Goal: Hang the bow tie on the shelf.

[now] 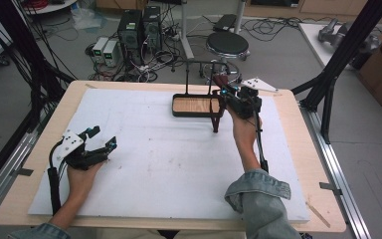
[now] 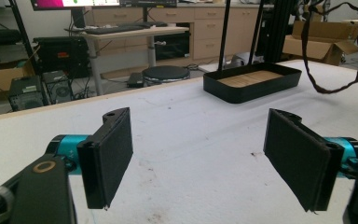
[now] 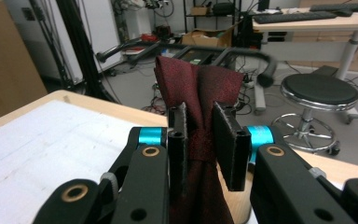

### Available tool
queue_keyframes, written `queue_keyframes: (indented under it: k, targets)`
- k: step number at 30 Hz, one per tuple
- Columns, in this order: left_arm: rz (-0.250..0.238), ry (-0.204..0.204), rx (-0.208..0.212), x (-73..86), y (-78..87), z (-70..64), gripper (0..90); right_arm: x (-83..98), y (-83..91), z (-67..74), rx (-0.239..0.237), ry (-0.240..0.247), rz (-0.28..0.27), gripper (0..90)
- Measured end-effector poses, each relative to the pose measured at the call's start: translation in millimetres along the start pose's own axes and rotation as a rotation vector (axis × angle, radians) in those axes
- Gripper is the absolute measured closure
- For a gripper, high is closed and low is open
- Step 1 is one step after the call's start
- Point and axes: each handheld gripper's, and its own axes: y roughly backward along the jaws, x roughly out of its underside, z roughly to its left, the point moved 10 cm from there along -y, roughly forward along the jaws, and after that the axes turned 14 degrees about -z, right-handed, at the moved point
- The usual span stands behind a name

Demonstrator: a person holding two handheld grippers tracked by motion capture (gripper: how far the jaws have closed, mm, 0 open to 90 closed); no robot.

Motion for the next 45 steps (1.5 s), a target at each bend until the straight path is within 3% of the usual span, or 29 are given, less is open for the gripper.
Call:
queue_keyframes:
  k: [18, 32, 45]
  targets:
    - [-0.001, 0.002, 0.0, 0.0, 0.0, 0.1, 24.1, -26.3, -23.6, -20.7, 0.035, -0.016, -0.073, 75.6]
    - [-0.001, 0.006, 0.004, 0.1, -0.1, -0.6, 24.1, -26.8, -38.9, -39.9, 0.076, -0.022, -0.115, 75.6]
    - [0.001, 0.005, 0.008, 0.2, 0.1, -1.1, 24.0, -8.4, -40.2, -66.4, 0.161, -0.074, -0.042, 75.5]
